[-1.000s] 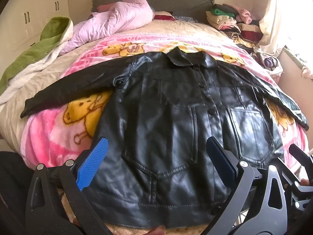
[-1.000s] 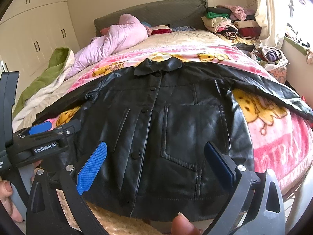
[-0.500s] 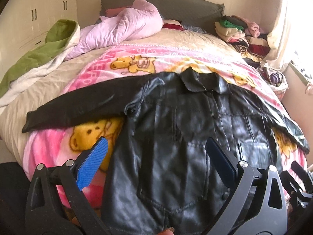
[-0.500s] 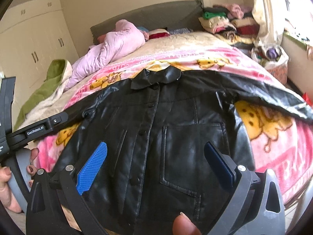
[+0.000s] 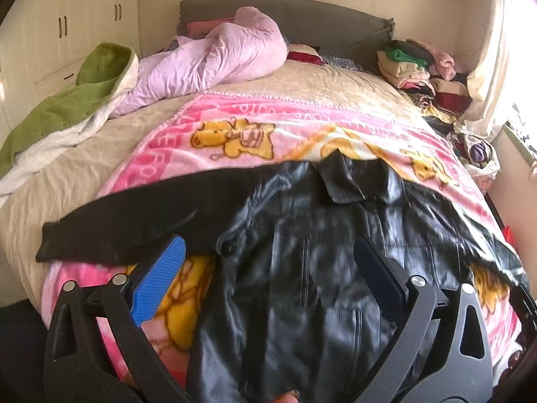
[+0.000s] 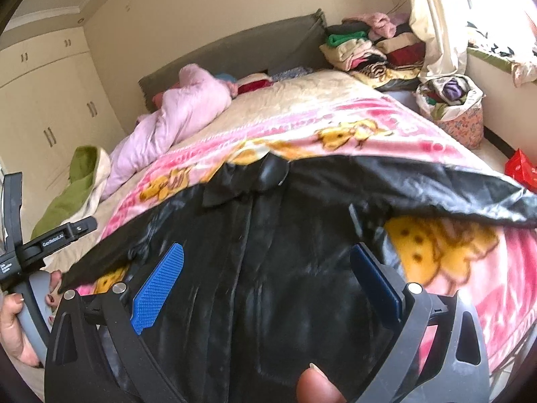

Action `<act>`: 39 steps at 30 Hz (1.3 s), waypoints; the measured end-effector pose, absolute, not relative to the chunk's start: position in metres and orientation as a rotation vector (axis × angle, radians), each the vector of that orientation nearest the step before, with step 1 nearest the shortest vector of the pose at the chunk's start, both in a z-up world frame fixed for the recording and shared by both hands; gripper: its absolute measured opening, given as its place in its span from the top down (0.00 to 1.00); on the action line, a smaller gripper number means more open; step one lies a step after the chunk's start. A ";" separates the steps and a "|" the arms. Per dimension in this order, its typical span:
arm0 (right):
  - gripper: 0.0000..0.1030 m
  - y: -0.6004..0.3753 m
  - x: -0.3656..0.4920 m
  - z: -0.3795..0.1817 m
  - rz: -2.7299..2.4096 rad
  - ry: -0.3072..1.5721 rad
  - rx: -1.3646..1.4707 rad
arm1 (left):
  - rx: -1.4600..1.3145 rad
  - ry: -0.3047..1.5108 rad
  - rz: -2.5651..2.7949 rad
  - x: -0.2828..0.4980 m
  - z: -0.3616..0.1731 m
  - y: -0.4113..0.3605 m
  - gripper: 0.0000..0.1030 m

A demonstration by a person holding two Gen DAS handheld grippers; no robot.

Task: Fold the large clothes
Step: 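Grasp the jacket sleeve cuff with the right tool and lift it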

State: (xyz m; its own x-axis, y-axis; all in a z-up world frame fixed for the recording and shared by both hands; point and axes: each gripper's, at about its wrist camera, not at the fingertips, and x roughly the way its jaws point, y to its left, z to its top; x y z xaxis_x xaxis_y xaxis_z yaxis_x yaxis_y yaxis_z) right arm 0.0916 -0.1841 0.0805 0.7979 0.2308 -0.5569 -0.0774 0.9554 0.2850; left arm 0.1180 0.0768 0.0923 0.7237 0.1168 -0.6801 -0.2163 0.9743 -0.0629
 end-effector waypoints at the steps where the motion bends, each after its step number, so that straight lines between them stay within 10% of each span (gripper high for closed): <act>1: 0.04 -0.188 0.094 0.083 0.161 0.618 0.260 | -0.141 0.737 0.182 0.123 0.095 0.077 0.09; 39: 0.04 -0.430 0.130 0.005 -0.484 0.697 0.659 | -0.037 0.840 -0.057 0.270 0.032 -0.048 0.09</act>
State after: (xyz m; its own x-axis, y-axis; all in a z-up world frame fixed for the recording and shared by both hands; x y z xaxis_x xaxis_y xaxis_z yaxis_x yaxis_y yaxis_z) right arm 0.1297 -0.4297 0.0053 0.6734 -0.1873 -0.7151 0.6043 0.6968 0.3865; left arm 0.2700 -0.0483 0.0319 0.6657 -0.0655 -0.7433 0.0360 0.9978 -0.0557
